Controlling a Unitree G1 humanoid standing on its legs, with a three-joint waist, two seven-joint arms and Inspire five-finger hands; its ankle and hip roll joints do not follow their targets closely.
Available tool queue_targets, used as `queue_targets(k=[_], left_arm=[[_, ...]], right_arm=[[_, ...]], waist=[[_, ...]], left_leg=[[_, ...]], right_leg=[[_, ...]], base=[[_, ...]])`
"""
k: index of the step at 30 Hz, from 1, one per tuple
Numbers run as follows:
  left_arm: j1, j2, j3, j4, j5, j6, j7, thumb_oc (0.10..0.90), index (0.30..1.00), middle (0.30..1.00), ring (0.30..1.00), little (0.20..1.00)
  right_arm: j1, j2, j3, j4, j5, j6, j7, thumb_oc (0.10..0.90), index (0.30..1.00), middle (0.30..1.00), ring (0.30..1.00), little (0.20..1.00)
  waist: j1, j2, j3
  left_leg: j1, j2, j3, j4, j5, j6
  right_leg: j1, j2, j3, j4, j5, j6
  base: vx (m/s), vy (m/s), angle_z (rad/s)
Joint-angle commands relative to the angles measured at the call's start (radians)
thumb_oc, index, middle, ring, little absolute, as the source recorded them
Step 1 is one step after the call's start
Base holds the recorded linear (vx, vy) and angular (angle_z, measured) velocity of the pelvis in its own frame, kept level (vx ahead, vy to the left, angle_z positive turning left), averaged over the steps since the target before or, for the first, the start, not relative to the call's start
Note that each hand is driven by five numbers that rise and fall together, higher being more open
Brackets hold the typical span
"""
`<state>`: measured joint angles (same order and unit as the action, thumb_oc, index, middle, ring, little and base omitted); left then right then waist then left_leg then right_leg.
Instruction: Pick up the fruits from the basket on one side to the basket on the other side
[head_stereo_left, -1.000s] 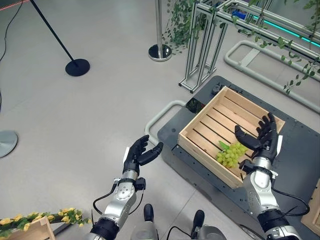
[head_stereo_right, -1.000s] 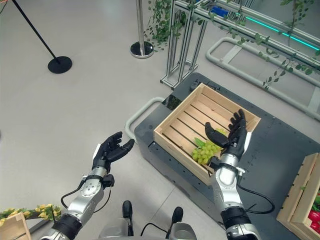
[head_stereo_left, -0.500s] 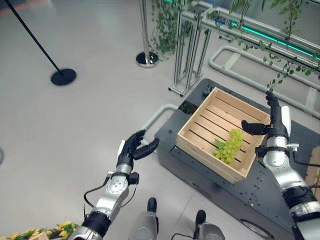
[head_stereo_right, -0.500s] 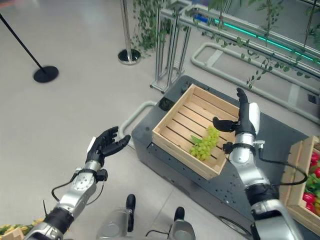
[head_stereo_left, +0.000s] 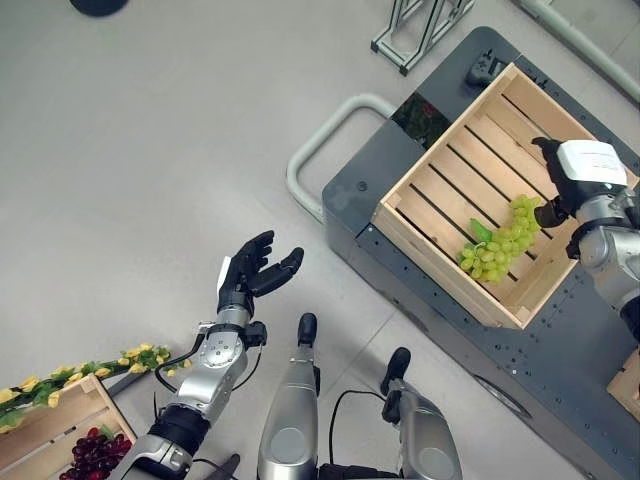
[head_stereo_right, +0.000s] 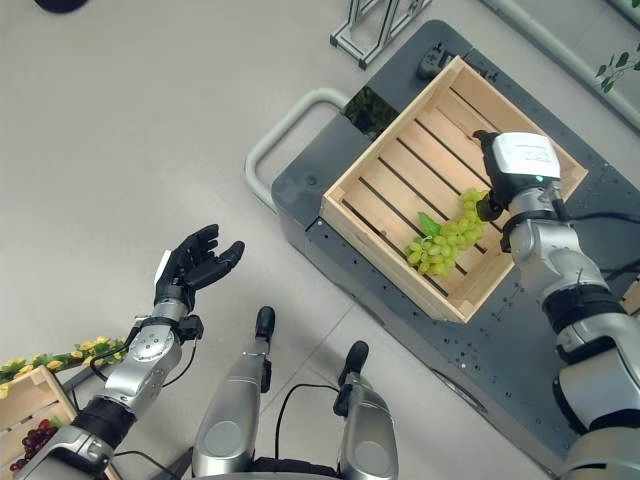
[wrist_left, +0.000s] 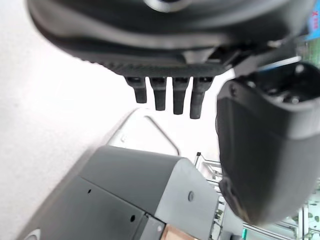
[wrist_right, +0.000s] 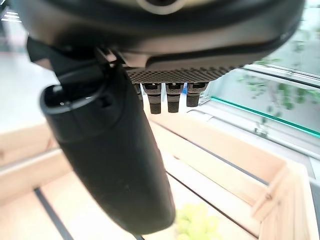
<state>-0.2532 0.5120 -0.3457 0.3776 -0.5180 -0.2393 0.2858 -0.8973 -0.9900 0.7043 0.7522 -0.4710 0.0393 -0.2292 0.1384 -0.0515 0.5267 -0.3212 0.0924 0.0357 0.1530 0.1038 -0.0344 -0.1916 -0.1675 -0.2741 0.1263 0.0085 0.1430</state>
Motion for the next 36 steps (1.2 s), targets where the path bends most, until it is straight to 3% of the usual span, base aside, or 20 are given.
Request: queue_targets(k=[1,7,12,24,36], left_arm=[[-0.049,0.051,0.015,-0.148,0.02,-0.157,-0.013,0.8,0.9,0.9,0.9,0.9],[-0.057,0.048,0.015,-0.178,0.007,-0.151,-0.034,0.8,0.9,0.9,0.9,0.9],[-0.052,0.049,0.006,-0.191,0.007,-0.152,-0.041,0.8,0.9,0.9,0.9,0.9],[-0.068,0.029,-0.008,-0.189,0.001,-0.168,-0.055,0.8,0.9,0.9,0.9,0.9],[-0.131,0.009,-0.051,-0.167,0.009,-0.169,-0.023,0.8,0.9,0.9,0.9,0.9]], right_arm=[[-0.153,-0.149,0.046,-0.041,-0.063,0.026,-0.011,0.8,0.9,0.9,0.9,0.9],[-0.222,-0.145,0.114,-0.018,-0.177,-0.006,0.1,0.8,0.9,0.9,0.9,0.9],[-0.276,-0.134,0.184,-0.001,-0.179,-0.011,0.18,0.8,0.9,0.9,0.9,0.9],[-0.288,-0.088,0.202,0.054,-0.161,-0.03,0.222,0.8,0.9,0.9,0.9,0.9],[-0.238,-0.025,0.194,0.153,-0.192,-0.107,0.265,0.8,0.9,0.9,0.9,0.9]], waist=[[0.011,-0.04,-0.027],[0.008,-0.026,-0.007],[0.009,-0.017,-0.007],[-0.011,0.009,-0.007],[-0.035,0.027,-0.007]], left_leg=[[-0.032,0.005,0.001,0.168,-0.108,-0.03],[-0.073,0.004,0.012,0.195,-0.117,-0.025],[-0.112,-0.008,0.008,0.21,-0.126,-0.017],[-0.15,-0.02,0.033,0.227,-0.141,0.001],[-0.183,-0.028,0.066,0.244,-0.157,0.015]], right_leg=[[0.004,-0.013,-0.005,0.068,0.011,-0.036],[-0.057,-0.008,-0.003,0.108,0.0,-0.044],[-0.118,-0.011,0.001,0.146,-0.007,-0.048],[-0.209,-0.022,0.022,0.191,-0.004,-0.046],[-0.277,-0.038,0.036,0.212,0.012,-0.03]], base=[[-0.07,-0.039,0.02],[-0.05,-0.012,-0.03],[0.0,-0.002,-0.02],[0.0,0.032,-0.04],[-0.01,0.034,-0.07]])
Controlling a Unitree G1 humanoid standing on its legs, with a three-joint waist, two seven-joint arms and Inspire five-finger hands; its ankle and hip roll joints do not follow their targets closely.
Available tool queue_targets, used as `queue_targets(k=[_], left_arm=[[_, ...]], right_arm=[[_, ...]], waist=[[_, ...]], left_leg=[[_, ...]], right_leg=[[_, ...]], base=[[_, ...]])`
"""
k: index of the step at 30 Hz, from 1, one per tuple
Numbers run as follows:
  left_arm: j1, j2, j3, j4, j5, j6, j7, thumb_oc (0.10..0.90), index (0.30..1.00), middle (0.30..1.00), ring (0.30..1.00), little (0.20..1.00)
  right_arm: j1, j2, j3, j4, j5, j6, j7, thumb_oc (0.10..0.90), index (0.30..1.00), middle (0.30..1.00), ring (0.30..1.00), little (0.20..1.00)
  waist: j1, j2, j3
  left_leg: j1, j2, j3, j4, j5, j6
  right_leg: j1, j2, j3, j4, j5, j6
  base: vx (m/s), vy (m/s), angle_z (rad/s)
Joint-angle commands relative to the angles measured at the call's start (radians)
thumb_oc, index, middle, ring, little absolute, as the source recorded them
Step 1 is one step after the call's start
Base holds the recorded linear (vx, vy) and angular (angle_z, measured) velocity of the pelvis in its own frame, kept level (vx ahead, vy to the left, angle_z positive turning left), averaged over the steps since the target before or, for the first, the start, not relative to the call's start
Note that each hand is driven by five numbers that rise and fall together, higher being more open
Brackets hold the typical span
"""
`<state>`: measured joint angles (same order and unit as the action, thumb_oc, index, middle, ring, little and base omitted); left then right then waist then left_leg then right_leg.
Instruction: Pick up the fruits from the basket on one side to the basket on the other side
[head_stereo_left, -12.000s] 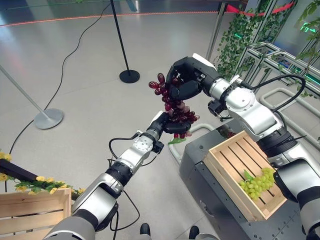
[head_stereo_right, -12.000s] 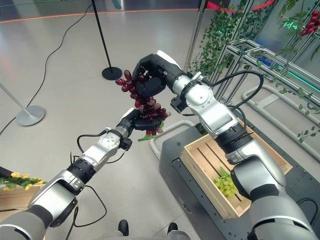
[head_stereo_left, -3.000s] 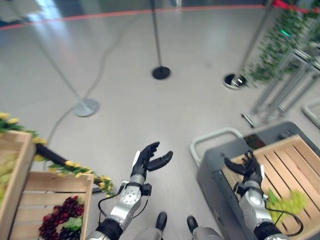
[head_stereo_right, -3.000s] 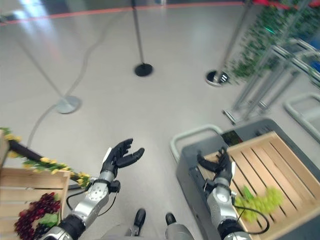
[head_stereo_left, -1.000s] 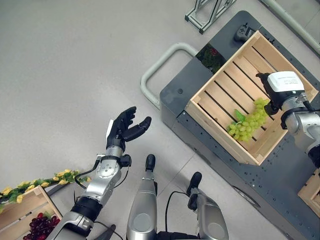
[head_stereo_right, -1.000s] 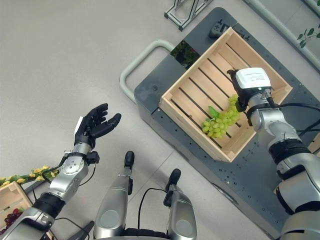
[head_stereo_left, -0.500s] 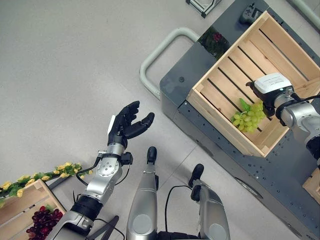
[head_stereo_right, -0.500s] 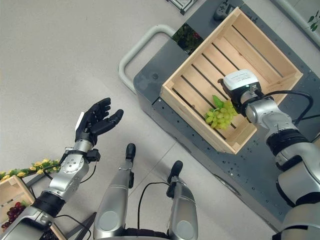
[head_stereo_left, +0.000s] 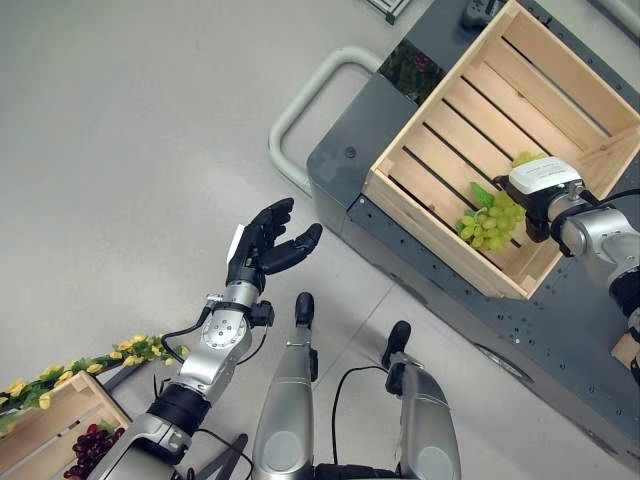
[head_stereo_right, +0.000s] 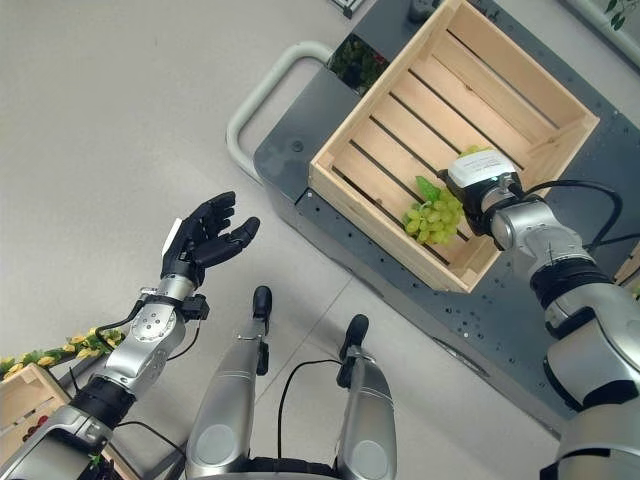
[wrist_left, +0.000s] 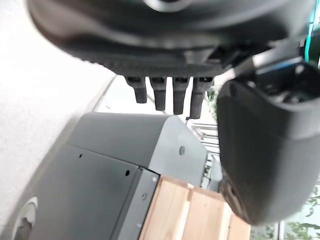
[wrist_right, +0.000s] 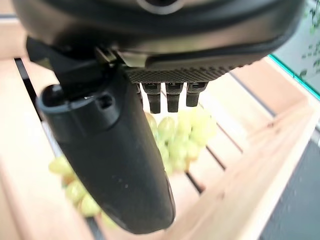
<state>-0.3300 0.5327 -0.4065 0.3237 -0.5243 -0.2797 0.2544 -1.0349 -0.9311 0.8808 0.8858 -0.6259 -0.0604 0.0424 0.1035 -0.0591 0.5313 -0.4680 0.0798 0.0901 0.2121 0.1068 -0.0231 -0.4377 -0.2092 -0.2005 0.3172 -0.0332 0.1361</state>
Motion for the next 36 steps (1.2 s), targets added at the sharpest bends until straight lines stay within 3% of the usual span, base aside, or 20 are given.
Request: queue_targets(k=[1,8,16,24,25,26,29,36], left_arm=[[-0.056,-0.013,0.007,-0.112,0.015,-0.132,0.012,0.8,0.9,0.9,0.9,0.9],[-0.08,-0.027,-0.005,-0.113,0.021,-0.137,0.036,0.8,0.9,0.9,0.9,0.9],[-0.11,-0.066,-0.045,-0.118,0.029,-0.153,0.103,0.8,0.9,0.9,0.9,0.9],[-0.133,-0.06,-0.06,-0.135,0.022,-0.164,0.133,0.8,0.9,0.9,0.9,0.9],[-0.137,-0.061,-0.06,-0.135,0.018,-0.167,0.134,0.8,0.9,0.9,0.9,0.9],[-0.138,-0.06,-0.06,-0.135,0.015,-0.168,0.135,0.8,0.9,0.9,0.9,0.9],[-0.144,-0.056,-0.061,-0.137,0.01,-0.169,0.125,0.8,0.9,0.9,0.9,0.9],[-0.137,-0.054,-0.066,-0.145,0.005,-0.176,0.117,0.8,0.9,0.9,0.9,0.9]], right_arm=[[-0.101,-0.076,0.017,0.031,-0.039,-0.009,-0.011,0.8,0.9,0.9,0.9,0.9],[-0.086,-0.035,-0.013,0.093,0.002,-0.006,-0.079,0.8,0.9,0.9,0.9,0.9],[-0.119,0.006,-0.03,0.149,-0.062,-0.001,-0.201,0.8,0.9,0.9,0.9,0.9],[-0.141,0.021,-0.012,0.172,-0.019,-0.032,-0.19,0.8,0.9,0.9,0.9,0.9],[-0.145,0.026,-0.012,0.181,0.016,-0.033,-0.173,0.518,0.476,0.476,0.476,0.476],[-0.146,0.028,-0.013,0.185,0.058,-0.027,-0.157,0.4,0.3,0.3,0.3,0.3],[-0.143,0.035,-0.025,0.201,0.109,-0.011,-0.16,0.4,0.3,0.3,0.3,0.3],[-0.151,0.019,-0.056,0.171,0.146,0.015,-0.279,0.4,0.3,0.3,0.3,0.3]], waist=[[0.0,0.037,-0.011],[-0.008,0.051,-0.011],[-0.02,0.102,-0.011],[-0.017,0.128,-0.011],[-0.016,0.132,-0.011],[-0.015,0.134,-0.011],[-0.013,0.139,-0.011],[-0.019,0.137,-0.011]], left_leg=[[-0.04,-0.014,0.015,0.187,-0.161,0.004],[-0.089,-0.02,0.02,0.211,-0.171,0.013],[-0.181,-0.045,0.022,0.238,-0.18,0.025],[-0.241,-0.061,0.014,0.243,-0.174,0.033],[-0.25,-0.063,0.013,0.244,-0.173,0.033],[-0.254,-0.065,0.012,0.244,-0.172,0.034],[-0.265,-0.067,0.009,0.247,-0.171,0.036],[-0.249,-0.062,0.015,0.249,-0.176,0.035]], right_leg=[[-0.038,0.002,-0.037,0.025,0.054,-0.022],[-0.097,-0.002,-0.027,0.046,0.06,-0.017],[-0.211,-0.009,-0.014,0.095,0.055,-0.022],[-0.278,-0.019,-0.01,0.115,0.058,-0.022],[-0.289,-0.021,-0.011,0.119,0.06,-0.023],[-0.294,-0.022,-0.011,0.12,0.06,-0.023],[-0.309,-0.027,-0.014,0.13,0.062,-0.025],[-0.297,-0.026,-0.016,0.139,0.059,-0.026]], base=[[0.0,0.0,0.0],[0.0,0.0,0.0],[-0.03,0.08,-0.02],[0.0,0.011,-0.01],[0.0,0.0,0.0],[0.0,0.0,0.0],[-0.01,0.001,0.03],[-0.02,0.014,0.03]])
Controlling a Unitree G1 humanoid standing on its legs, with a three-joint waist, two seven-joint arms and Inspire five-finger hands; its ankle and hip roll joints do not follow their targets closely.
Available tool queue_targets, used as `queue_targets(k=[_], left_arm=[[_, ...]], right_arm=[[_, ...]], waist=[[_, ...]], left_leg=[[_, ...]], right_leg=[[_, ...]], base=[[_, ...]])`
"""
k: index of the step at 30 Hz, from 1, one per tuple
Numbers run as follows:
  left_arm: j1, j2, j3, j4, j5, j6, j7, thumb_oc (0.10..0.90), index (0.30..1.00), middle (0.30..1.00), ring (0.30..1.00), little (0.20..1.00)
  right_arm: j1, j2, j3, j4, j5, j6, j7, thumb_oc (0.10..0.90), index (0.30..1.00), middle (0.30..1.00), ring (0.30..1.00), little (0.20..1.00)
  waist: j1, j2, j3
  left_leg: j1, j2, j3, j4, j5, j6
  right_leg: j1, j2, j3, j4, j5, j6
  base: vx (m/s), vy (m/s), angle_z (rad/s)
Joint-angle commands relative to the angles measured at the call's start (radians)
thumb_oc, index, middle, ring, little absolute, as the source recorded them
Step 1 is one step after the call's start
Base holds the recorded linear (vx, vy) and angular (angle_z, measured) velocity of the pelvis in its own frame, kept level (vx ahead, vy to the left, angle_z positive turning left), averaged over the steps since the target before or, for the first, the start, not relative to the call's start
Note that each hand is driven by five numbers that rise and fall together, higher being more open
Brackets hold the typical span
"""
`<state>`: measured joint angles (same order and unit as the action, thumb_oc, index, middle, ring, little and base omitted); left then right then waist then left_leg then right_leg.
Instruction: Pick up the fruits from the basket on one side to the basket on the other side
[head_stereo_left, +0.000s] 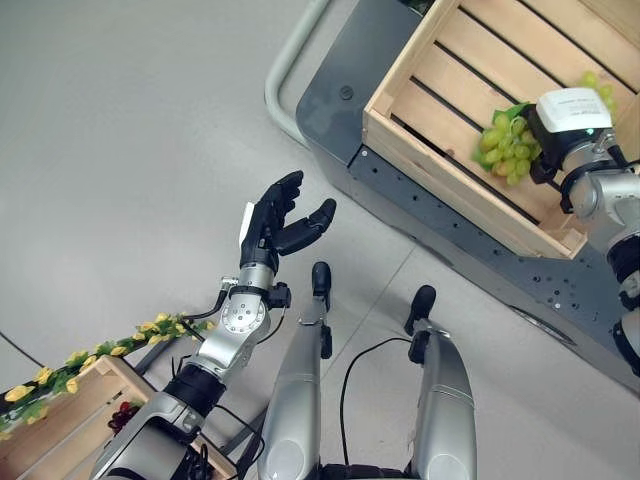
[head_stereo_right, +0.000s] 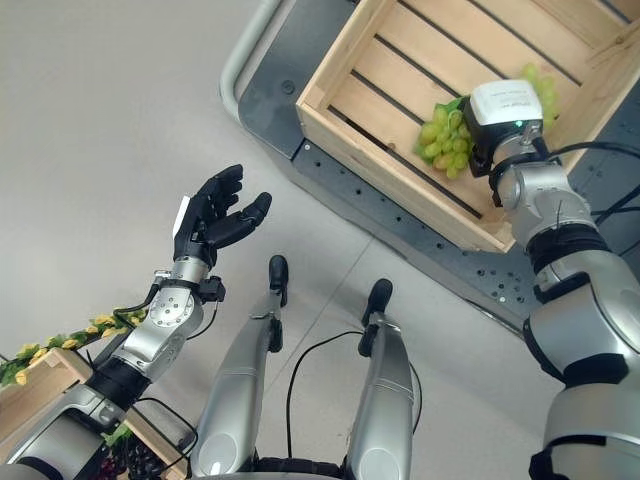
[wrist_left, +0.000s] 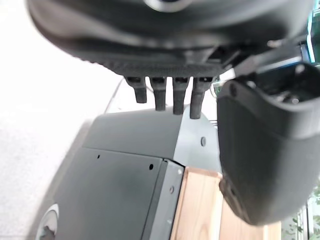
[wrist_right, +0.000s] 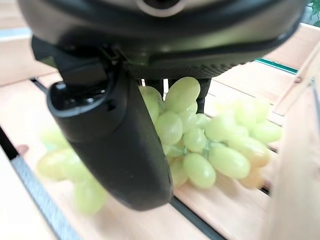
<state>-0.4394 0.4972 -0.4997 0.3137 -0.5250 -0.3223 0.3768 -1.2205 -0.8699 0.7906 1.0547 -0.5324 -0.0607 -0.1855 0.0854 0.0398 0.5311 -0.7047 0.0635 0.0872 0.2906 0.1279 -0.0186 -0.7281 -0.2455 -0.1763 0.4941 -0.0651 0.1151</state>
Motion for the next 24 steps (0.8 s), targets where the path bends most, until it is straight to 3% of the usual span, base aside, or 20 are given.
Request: queue_targets(k=[1,11,17,24], left_arm=[[-0.02,-0.017,0.029,-0.139,0.006,-0.137,-0.008,0.8,0.9,0.9,0.9,0.9],[0.044,-0.004,0.045,-0.175,0.007,-0.126,-0.022,0.8,0.9,0.9,0.9,0.9],[0.091,-0.006,0.052,-0.168,-0.002,-0.08,-0.105,0.8,0.9,0.9,0.9,0.9],[0.168,0.004,0.053,-0.152,-0.013,-0.03,-0.185,0.8,0.9,0.9,0.9,0.9]], right_arm=[[0.035,-0.051,0.031,-0.014,0.067,0.023,-0.067,0.4,0.3,0.3,0.3,0.3],[0.107,-0.132,-0.126,-0.151,0.225,0.016,-0.197,0.4,0.3,0.3,0.3,0.3],[0.169,-0.171,-0.262,-0.218,0.394,-0.045,-0.206,0.4,0.3,0.3,0.3,0.3],[0.325,-0.185,-0.424,-0.385,0.598,-0.117,-0.165,0.4,0.3,0.3,0.3,0.3]], waist=[[-0.002,0.037,-0.011],[-0.018,-0.007,-0.011],[-0.021,-0.032,-0.011],[-0.026,-0.054,-0.121]], left_leg=[[-0.006,-0.043,0.019,0.17,-0.198,0.03],[0.175,-0.008,0.039,0.168,-0.222,0.019],[0.363,0.015,0.053,0.122,-0.224,0.001],[0.543,0.031,0.05,-0.01,-0.197,-0.017]], right_leg=[[0.001,0.011,-0.041,-0.04,0.089,-0.005],[0.193,0.014,-0.057,-0.063,0.065,-0.01],[0.389,0.012,-0.058,-0.113,0.052,-0.019],[0.574,0.012,-0.063,-0.232,0.051,-0.021]], base=[[0.0,0.0,0.0],[0.01,0.003,-0.02],[0.06,0.01,-0.04],[0.16,0.022,0.03]])
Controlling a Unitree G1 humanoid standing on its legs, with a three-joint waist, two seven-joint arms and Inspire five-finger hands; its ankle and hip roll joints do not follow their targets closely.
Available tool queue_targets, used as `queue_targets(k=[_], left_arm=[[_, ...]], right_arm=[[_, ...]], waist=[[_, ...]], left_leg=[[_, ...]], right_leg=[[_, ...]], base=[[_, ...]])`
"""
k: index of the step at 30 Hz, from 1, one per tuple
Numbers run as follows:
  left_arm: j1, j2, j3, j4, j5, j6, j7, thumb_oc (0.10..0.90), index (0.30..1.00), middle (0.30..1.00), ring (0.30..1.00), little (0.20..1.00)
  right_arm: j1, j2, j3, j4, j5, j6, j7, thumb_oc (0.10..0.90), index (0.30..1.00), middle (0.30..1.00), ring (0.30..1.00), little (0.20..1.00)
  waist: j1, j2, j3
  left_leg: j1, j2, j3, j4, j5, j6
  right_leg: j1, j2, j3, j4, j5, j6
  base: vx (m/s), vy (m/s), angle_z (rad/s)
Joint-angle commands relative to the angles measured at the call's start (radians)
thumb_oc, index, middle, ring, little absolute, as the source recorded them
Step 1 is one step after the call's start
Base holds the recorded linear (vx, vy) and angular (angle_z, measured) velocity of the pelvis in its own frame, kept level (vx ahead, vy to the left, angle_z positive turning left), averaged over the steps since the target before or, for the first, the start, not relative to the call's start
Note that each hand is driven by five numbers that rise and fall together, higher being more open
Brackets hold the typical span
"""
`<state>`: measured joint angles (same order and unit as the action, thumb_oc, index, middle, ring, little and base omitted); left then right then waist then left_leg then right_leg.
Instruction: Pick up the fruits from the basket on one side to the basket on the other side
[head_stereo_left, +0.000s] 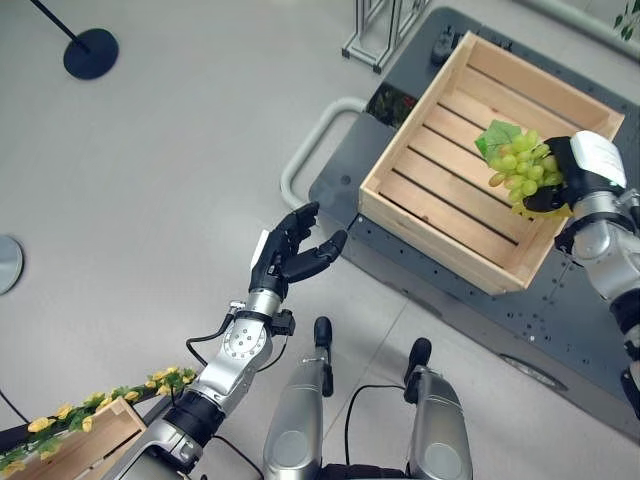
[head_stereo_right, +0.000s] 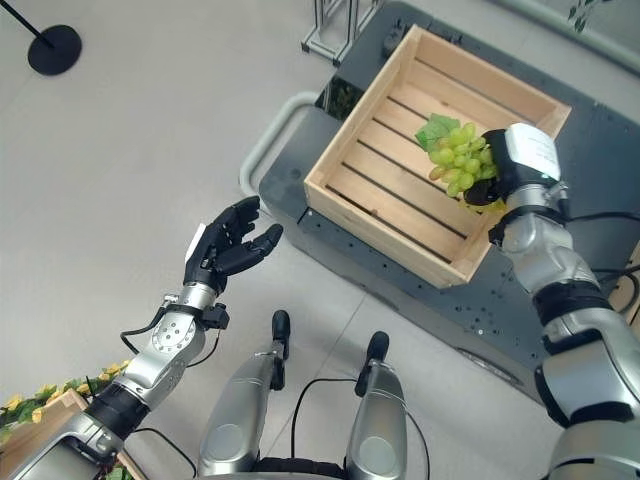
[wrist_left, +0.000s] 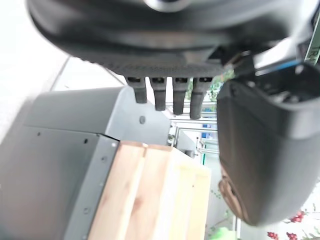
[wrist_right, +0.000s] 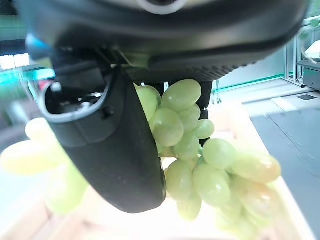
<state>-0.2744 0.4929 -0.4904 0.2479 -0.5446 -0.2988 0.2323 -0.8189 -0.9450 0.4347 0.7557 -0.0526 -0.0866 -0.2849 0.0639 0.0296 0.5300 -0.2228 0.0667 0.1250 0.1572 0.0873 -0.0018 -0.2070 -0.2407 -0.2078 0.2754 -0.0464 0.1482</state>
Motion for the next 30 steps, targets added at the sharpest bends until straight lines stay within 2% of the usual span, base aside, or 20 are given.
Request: queue_targets(k=[1,4,7,8,9,13,16,21,23,25,26,27,28,30], left_arm=[[0.009,0.008,0.048,-0.088,0.009,-0.047,-0.046,0.8,0.9,0.9,0.9,0.9],[0.038,-0.001,0.056,-0.076,0.009,-0.022,-0.097,0.8,0.9,0.9,0.9,0.9],[0.042,-0.008,0.059,-0.06,0.023,-0.025,-0.124,0.8,0.9,0.9,0.9,0.9],[0.043,-0.012,0.063,-0.053,0.038,-0.018,-0.142,0.8,0.9,0.9,0.9,0.9],[0.044,-0.012,0.062,-0.054,0.038,-0.018,-0.142,0.8,0.9,0.9,0.9,0.9],[0.035,0.008,0.081,-0.053,0.108,-0.014,-0.201,0.8,0.9,0.9,0.9,0.9],[0.002,0.022,0.095,-0.056,0.11,0.0,-0.219,0.8,0.9,0.9,0.9,0.9],[-0.03,0.021,0.107,-0.067,0.106,0.012,-0.237,0.8,0.9,0.9,0.9,0.9],[-0.04,0.019,0.105,-0.073,0.094,0.03,-0.241,0.8,0.9,0.9,0.9,0.9],[-0.055,0.01,0.104,-0.073,0.098,0.051,-0.258,0.8,0.9,0.9,0.9,0.9],[-0.076,0.01,0.096,-0.067,0.095,0.064,-0.264,0.8,0.9,0.9,0.9,0.9],[-0.091,0.024,0.087,-0.056,0.081,0.061,-0.263,0.8,0.9,0.9,0.9,0.9],[-0.098,0.034,0.085,-0.05,0.077,0.058,-0.269,0.8,0.9,0.9,0.9,0.9],[-0.111,0.041,0.085,-0.055,0.066,0.058,-0.287,0.8,0.9,0.9,0.9,0.9]], right_arm=[[-0.065,-0.108,-0.082,-0.096,0.138,-0.099,-0.054,0.4,0.3,0.3,0.3,0.3],[-0.008,-0.08,-0.161,-0.162,0.234,-0.108,0.023,0.4,0.3,0.3,0.3,0.3],[0.002,-0.058,-0.178,-0.169,0.298,-0.119,0.068,0.4,0.3,0.3,0.3,0.3],[0.005,-0.042,-0.188,-0.185,0.348,-0.106,0.105,0.4,0.3,0.3,0.3,0.3],[0.006,-0.042,-0.19,-0.186,0.349,-0.106,0.105,0.4,0.3,0.3,0.3,0.3],[0.001,0.022,-0.22,-0.224,0.517,-0.046,0.223,0.4,0.3,0.3,0.3,0.3],[-0.013,0.074,-0.219,-0.228,0.596,-0.034,0.274,0.4,0.3,0.3,0.3,0.3],[-0.037,0.13,-0.214,-0.236,0.652,-0.04,0.311,0.4,0.3,0.3,0.3,0.3],[-0.058,0.151,-0.2,-0.236,0.64,-0.041,0.308,0.4,0.3,0.3,0.3,0.3],[-0.067,0.157,-0.198,-0.243,0.626,-0.032,0.29,0.4,0.3,0.3,0.3,0.3],[-0.068,0.164,-0.2,-0.25,0.619,-0.035,0.271,0.4,0.3,0.3,0.3,0.3],[-0.065,0.189,-0.199,-0.259,0.62,-0.051,0.257,0.4,0.3,0.3,0.3,0.3],[-0.052,0.204,-0.202,-0.291,0.613,-0.051,0.239,0.4,0.3,0.3,0.3,0.3],[-0.032,0.214,-0.205,-0.339,0.627,-0.052,0.215,0.4,0.3,0.3,0.3,0.3]], waist=[[-0.006,-0.046,-0.132],[-0.007,-0.062,-0.219],[-0.003,-0.069,-0.264],[0.0,-0.072,-0.298],[0.0,-0.072,-0.297],[0.023,-0.072,-0.361],[0.04,-0.072,-0.386],[0.062,-0.072,-0.414],[0.073,-0.073,-0.42],[0.074,-0.07,-0.418],[0.075,-0.07,-0.415],[0.088,-0.062,-0.407],[0.083,-0.059,-0.398],[0.069,-0.053,-0.375]], left_leg=[[0.075,0.028,0.01,0.107,-0.153,-0.036],[0.154,0.03,0.003,0.02,-0.124,-0.045],[0.189,0.032,-0.003,-0.014,-0.115,-0.05],[0.21,0.036,-0.007,-0.033,-0.111,-0.053],[0.212,0.036,-0.007,-0.035,-0.11,-0.054],[0.259,0.042,-0.032,-0.076,-0.104,-0.063],[0.286,0.049,-0.05,-0.106,-0.097,-0.069],[0.307,0.047,-0.076,-0.129,-0.09,-0.078],[0.303,0.035,-0.065,-0.106,-0.102,-0.079],[0.286,0.027,-0.023,-0.061,-0.113,-0.082],[0.28,0.041,-0.007,-0.051,-0.11,-0.087],[0.278,0.01,-0.073,-0.054,-0.13,-0.061],[0.275,-0.022,-0.113,-0.062,-0.125,-0.032],[0.289,-0.035,-0.13,-0.069,-0.121,-0.013]], right_leg=[[0.068,0.009,-0.031,-0.027,0.033,-0.053],[0.153,0.021,-0.036,-0.104,0.046,-0.046],[0.193,0.026,-0.039,-0.133,0.048,-0.045],[0.217,0.029,-0.043,-0.149,0.047,-0.045],[0.218,0.029,-0.044,-0.151,0.048,-0.045],[0.275,0.032,-0.061,-0.184,0.043,-0.044],[0.31,0.031,-0.073,-0.208,0.043,-0.042],[0.348,0.032,-0.093,-0.251,0.055,-0.04],[0.355,0.028,-0.105,-0.264,0.064,-0.039],[0.371,0.019,-0.135,-0.26,0.063,-0.037],[0.379,0.005,-0.158,-0.235,0.047,-0.032],[0.365,-0.016,-0.152,-0.117,0.01,-0.026],[0.302,-0.047,-0.112,0.025,0.055,-0.013],[0.23,-0.056,-0.055,0.154,0.087,-0.008]], base=[[0.15,0.017,0.03],[0.24,0.004,0.09],[0.16,-0.004,0.04],[0.16,-0.004,0.06],[0.16,0.003,0.11],[0.1,0.001,0.04],[0.07,-0.016,0.14],[0.05,-0.006,0.19],[0.02,0.027,0.17],[0.01,0.048,0.28],[-0.01,0.08,0.59],[-0.01,0.117,0.72],[-0.02,0.111,0.84],[-0.02,0.005,0.89]])
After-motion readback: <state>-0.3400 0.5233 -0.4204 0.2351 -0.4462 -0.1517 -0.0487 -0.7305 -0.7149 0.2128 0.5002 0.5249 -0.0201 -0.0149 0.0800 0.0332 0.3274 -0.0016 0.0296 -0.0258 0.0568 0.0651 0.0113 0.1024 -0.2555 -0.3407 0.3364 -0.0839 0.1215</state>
